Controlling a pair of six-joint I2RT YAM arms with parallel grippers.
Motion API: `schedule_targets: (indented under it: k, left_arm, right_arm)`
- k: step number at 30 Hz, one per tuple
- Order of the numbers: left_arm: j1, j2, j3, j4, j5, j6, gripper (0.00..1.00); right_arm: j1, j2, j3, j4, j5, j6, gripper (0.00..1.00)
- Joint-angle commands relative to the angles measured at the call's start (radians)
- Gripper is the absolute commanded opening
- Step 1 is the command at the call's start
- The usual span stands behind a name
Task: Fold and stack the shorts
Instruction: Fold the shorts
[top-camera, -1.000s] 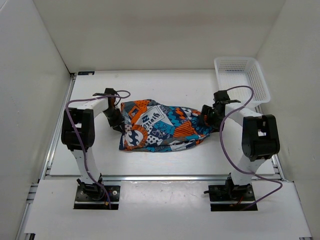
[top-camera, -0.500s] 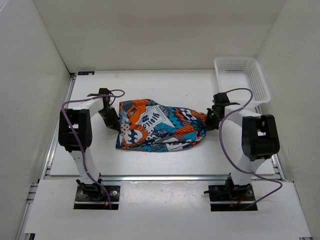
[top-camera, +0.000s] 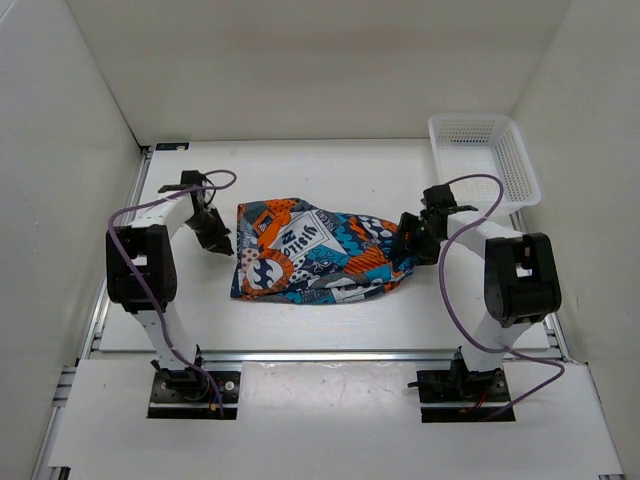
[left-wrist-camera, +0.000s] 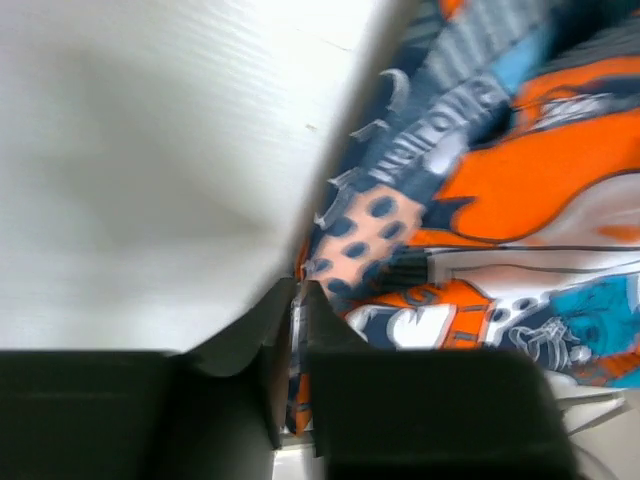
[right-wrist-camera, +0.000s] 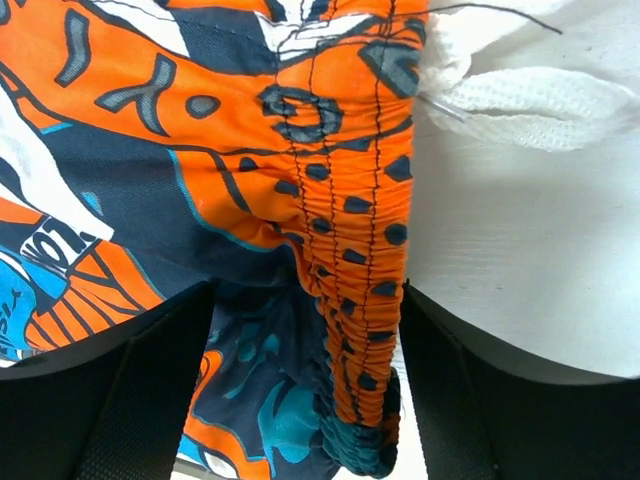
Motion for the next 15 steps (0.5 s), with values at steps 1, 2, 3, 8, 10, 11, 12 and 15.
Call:
schedule_targets:
  k: [1,2,3,8,10,11,12,15]
  left_arm:
    - [0.013,0.076,0.005,0.008,0.014,0.004,0.16]
    - [0.013,0.090,-0.008,0.018,0.040,-0.005,0.10]
    - [0.013,0.099,-0.018,0.038,0.049,-0.005,0.10]
    - [0.003,0.119,-0.048,0.057,0.069,-0.023,0.10]
    - [-0.006,0.119,-0.060,0.075,0.089,-0.023,0.10]
    - [-0.020,0.119,-0.061,0.075,0.098,-0.023,0.10]
    - [-0.029,0.119,-0.071,0.075,0.098,-0.023,0.10]
    - [-0.072,0.119,-0.094,0.098,0.109,-0.051,0.10]
  right_arm:
    - [0.016,0.015,-0.050,-0.016,-0.016,0.013,0.77]
    - [0.016,0.025,-0.050,-0.016,-0.016,0.013,0.72]
    - [0.025,0.025,-0.050,-0.005,-0.016,0.023,0.68]
    - [0.025,0.043,-0.041,-0.005,0.027,0.042,0.21]
    - [0.025,0.043,-0.001,-0.037,0.055,0.042,0.12]
    - [0.025,0.029,0.011,-0.051,0.087,0.031,0.05]
    - [0.025,0.029,0.025,-0.065,0.107,0.031,0.02]
    - [0.034,-0.027,0.082,-0.126,0.170,0.017,0.01]
